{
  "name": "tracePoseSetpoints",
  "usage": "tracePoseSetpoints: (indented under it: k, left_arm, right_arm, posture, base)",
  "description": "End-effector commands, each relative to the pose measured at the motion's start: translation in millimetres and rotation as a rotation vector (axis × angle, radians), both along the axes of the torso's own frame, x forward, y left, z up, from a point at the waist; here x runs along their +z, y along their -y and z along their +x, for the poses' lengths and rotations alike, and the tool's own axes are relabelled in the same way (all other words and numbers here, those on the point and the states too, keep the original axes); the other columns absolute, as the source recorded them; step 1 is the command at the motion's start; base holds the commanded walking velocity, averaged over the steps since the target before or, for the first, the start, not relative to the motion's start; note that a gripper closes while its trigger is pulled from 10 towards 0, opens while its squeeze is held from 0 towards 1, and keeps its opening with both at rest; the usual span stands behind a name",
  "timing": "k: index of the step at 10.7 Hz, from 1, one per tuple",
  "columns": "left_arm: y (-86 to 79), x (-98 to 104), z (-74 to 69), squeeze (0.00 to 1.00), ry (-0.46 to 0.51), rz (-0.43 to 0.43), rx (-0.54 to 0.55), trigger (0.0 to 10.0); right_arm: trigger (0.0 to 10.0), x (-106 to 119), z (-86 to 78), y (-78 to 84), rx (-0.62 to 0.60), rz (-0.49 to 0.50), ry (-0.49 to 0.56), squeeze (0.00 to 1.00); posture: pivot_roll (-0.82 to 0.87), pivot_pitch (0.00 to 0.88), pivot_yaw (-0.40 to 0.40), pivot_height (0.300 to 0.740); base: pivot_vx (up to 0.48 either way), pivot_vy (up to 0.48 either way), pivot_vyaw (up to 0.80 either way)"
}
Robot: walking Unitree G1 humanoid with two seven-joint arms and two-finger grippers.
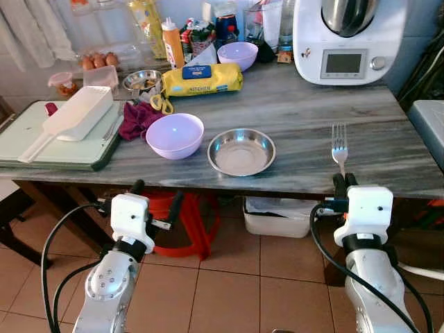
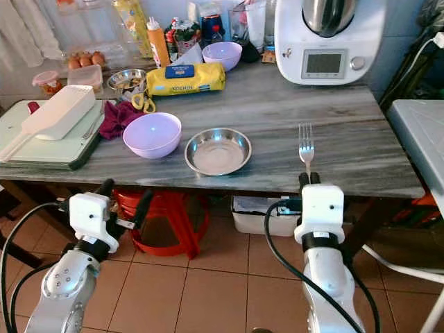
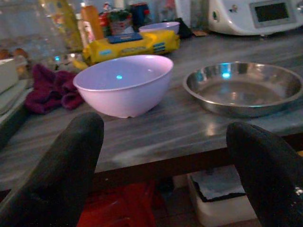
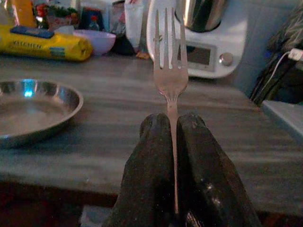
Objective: Setting the table
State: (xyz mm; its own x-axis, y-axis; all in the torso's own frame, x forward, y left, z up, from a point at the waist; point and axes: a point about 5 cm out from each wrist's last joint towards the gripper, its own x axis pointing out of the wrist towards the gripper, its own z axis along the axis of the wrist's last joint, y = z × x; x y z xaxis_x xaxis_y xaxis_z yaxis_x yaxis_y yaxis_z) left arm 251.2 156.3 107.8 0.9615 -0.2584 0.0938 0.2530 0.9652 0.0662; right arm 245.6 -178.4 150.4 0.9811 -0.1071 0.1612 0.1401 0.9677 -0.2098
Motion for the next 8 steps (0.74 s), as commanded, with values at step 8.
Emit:
tracePoseSetpoints:
  k: [8]
  left_arm:
    - [5.5,7.1,-1.1,0.0,0.017,-0.004,-0.081,10.0]
  right_arm:
    - [10.0,6.6,9.0,14.3,-0.094,0.011,0.025,0.0]
  posture:
    - [-0.16,0.126,0.106,0.74]
  base:
    - [0.0,0.0,0.29]
